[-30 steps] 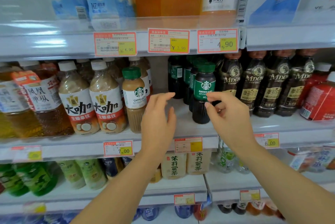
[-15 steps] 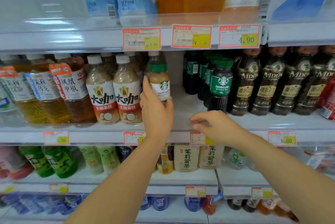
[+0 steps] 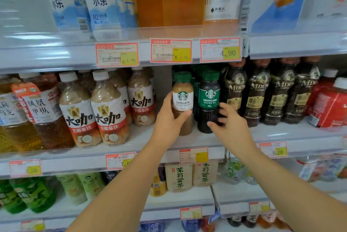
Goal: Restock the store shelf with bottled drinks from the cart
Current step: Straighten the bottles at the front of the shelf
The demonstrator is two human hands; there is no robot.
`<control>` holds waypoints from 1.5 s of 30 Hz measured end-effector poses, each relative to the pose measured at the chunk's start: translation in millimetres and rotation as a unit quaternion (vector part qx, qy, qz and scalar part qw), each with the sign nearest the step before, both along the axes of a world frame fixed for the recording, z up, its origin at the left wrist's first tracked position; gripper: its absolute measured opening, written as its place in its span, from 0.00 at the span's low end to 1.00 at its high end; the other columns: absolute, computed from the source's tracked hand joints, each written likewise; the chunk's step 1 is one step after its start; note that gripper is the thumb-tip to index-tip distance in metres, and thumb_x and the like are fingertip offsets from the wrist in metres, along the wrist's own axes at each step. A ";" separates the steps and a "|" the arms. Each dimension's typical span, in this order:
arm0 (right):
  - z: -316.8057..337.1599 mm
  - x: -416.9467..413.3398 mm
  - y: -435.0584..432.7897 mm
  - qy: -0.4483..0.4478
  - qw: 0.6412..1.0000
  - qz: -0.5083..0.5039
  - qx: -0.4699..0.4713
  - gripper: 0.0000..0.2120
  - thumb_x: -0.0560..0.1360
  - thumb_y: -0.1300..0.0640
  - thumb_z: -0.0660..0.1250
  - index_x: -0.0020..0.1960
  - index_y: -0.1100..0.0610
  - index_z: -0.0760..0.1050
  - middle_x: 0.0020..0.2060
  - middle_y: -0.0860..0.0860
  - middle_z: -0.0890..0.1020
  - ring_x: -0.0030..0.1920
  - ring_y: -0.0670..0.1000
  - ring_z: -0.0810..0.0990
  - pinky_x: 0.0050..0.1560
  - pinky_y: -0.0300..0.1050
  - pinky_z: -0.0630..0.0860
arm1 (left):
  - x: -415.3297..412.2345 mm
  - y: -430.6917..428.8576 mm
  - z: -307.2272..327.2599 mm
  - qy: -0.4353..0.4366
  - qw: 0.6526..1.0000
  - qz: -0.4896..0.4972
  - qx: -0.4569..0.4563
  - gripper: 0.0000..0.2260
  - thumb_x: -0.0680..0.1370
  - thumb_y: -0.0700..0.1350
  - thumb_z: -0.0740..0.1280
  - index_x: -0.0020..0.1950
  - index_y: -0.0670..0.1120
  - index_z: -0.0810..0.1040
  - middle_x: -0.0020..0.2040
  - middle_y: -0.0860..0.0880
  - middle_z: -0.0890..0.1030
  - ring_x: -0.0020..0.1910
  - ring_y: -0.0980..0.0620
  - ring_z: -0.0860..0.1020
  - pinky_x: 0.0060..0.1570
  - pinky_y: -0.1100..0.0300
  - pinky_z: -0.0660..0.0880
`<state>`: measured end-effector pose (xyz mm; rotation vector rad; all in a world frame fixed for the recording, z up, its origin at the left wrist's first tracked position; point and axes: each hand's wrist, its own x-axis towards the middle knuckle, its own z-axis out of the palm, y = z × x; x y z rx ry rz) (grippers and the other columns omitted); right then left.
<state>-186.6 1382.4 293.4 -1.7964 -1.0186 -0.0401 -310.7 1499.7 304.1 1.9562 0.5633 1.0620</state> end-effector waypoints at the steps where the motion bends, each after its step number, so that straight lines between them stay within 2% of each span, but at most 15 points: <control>1: 0.2 0.7 2.1 0.001 1.000 -0.001 -0.014 0.30 0.70 0.60 0.72 0.70 0.58 0.65 0.60 0.55 0.77 0.55 0.53 0.79 0.56 0.48 0.76 | 1.9 1.4 0.7 0.005 1.000 0.002 0.003 0.30 0.75 0.44 0.69 0.73 0.50 0.59 0.58 0.61 0.70 0.55 0.69 0.67 0.46 0.84 0.63; 4: 0.5 1.7 5.8 -0.009 1.000 -0.002 -0.024 0.29 0.70 0.59 0.72 0.69 0.58 0.66 0.55 0.54 0.80 0.49 0.52 0.80 0.53 0.47 0.76 | 4.6 6.4 1.1 0.035 0.999 -0.003 0.002 0.32 0.74 0.44 0.71 0.73 0.50 0.59 0.59 0.61 0.70 0.57 0.67 0.67 0.46 0.84 0.62; 7: 1.5 -0.1 6.8 -0.010 0.999 0.010 -0.034 0.29 0.70 0.59 0.72 0.69 0.58 0.67 0.52 0.53 0.81 0.41 0.47 0.77 0.49 0.43 0.75 | 3.9 10.7 -2.8 0.090 0.995 -0.037 -0.001 0.35 0.73 0.41 0.71 0.74 0.50 0.56 0.65 0.55 0.71 0.61 0.61 0.69 0.56 0.71 0.65; 10: 5.7 -1.1 8.5 0.008 0.999 0.041 -0.035 0.31 0.70 0.58 0.72 0.70 0.57 0.64 0.56 0.52 0.79 0.52 0.49 0.77 0.55 0.43 0.73 | 3.1 12.6 -4.1 0.104 0.994 -0.032 0.008 0.36 0.72 0.40 0.71 0.74 0.50 0.55 0.66 0.53 0.71 0.59 0.60 0.69 0.56 0.67 0.65; 11: 8.5 -1.5 10.2 0.020 0.998 0.060 -0.030 0.32 0.70 0.57 0.72 0.71 0.56 0.62 0.57 0.50 0.77 0.55 0.48 0.75 0.56 0.39 0.71 | 2.9 12.9 -4.3 0.100 0.995 -0.030 0.007 0.36 0.72 0.40 0.72 0.74 0.50 0.56 0.66 0.53 0.72 0.59 0.60 0.70 0.56 0.67 0.65; 13: 15.3 -1.9 16.0 0.045 0.994 0.092 -0.025 0.34 0.70 0.59 0.72 0.71 0.54 0.60 0.54 0.45 0.73 0.54 0.43 0.71 0.50 0.30 0.65 | 2.8 13.5 -5.4 0.090 0.996 -0.021 0.003 0.36 0.72 0.40 0.72 0.74 0.51 0.57 0.65 0.54 0.72 0.58 0.61 0.70 0.55 0.67 0.66; 14: 18.6 -1.4 19.9 0.065 0.992 0.102 -0.027 0.34 0.70 0.59 0.72 0.71 0.53 0.59 0.53 0.44 0.72 0.53 0.43 0.70 0.48 0.29 0.64 | 2.6 13.7 -6.1 0.086 0.996 -0.017 0.002 0.36 0.71 0.40 0.72 0.74 0.51 0.57 0.65 0.54 0.73 0.57 0.62 0.70 0.54 0.68 0.66; 19: 20.4 5.9 36.4 0.155 0.980 0.124 -0.024 0.33 0.67 0.64 0.73 0.68 0.55 0.63 0.57 0.51 0.76 0.56 0.50 0.74 0.54 0.41 0.68 | -0.1 17.8 -7.1 0.077 0.997 -0.005 -0.001 0.36 0.71 0.40 0.73 0.74 0.51 0.57 0.65 0.53 0.73 0.57 0.61 0.69 0.55 0.67 0.66; 26: 12.2 2.8 38.3 0.156 0.977 0.140 -0.022 0.32 0.68 0.63 0.72 0.68 0.54 0.63 0.51 0.44 0.75 0.51 0.42 0.73 0.44 0.32 0.67 | -8.0 24.9 -8.3 0.085 0.996 -0.022 -0.001 0.36 0.70 0.41 0.74 0.73 0.50 0.59 0.63 0.55 0.73 0.59 0.60 0.70 0.58 0.64 0.66; 30: 13.6 4.9 38.9 0.148 0.977 0.149 -0.042 0.31 0.68 0.63 0.71 0.68 0.56 0.64 0.55 0.48 0.77 0.55 0.47 0.74 0.53 0.39 0.68 | -7.2 28.2 -6.7 0.096 0.995 -0.029 0.006 0.35 0.70 0.42 0.74 0.72 0.51 0.60 0.57 0.60 0.71 0.57 0.61 0.70 0.55 0.66 0.66; 32: 12.6 4.0 39.9 0.134 0.977 0.154 -0.057 0.30 0.68 0.61 0.72 0.67 0.55 0.65 0.55 0.48 0.77 0.56 0.48 0.75 0.54 0.40 0.68 | -8.2 30.5 -6.3 0.107 0.994 -0.037 0.005 0.35 0.70 0.42 0.73 0.72 0.51 0.60 0.56 0.62 0.71 0.55 0.64 0.71 0.52 0.72 0.66; 34: 11.7 4.5 40.0 0.124 0.976 0.161 -0.076 0.30 0.69 0.59 0.72 0.68 0.54 0.64 0.56 0.47 0.77 0.56 0.46 0.75 0.54 0.39 0.69 | -11.6 33.8 -6.1 0.115 0.992 -0.051 -0.002 0.34 0.70 0.41 0.73 0.71 0.51 0.61 0.53 0.67 0.71 0.50 0.71 0.72 0.45 0.81 0.65; 39: 15.3 11.9 39.4 0.157 0.957 0.217 -0.108 0.36 0.68 0.62 0.71 0.71 0.48 0.58 0.52 0.37 0.74 0.50 0.35 0.73 0.42 0.28 0.68 | -15.1 38.6 -3.8 0.116 0.990 -0.081 -0.011 0.33 0.71 0.39 0.73 0.72 0.51 0.61 0.52 0.67 0.70 0.49 0.76 0.69 0.43 0.84 0.65; 42: 14.6 16.3 41.3 0.174 0.949 0.240 -0.104 0.42 0.66 0.67 0.71 0.72 0.45 0.54 0.55 0.39 0.74 0.53 0.37 0.73 0.46 0.30 0.69 | -15.0 38.9 -4.4 0.112 0.989 -0.093 -0.026 0.33 0.71 0.38 0.73 0.71 0.52 0.61 0.52 0.68 0.71 0.48 0.78 0.70 0.42 0.83 0.66; 45: 12.8 19.0 46.7 0.228 0.934 0.264 -0.072 0.41 0.65 0.71 0.71 0.70 0.48 0.58 0.59 0.46 0.76 0.59 0.44 0.75 0.58 0.41 0.71 | -13.0 42.0 -1.1 0.106 0.982 -0.127 -0.088 0.31 0.71 0.38 0.73 0.68 0.53 0.63 0.56 0.61 0.75 0.52 0.70 0.74 0.48 0.73 0.72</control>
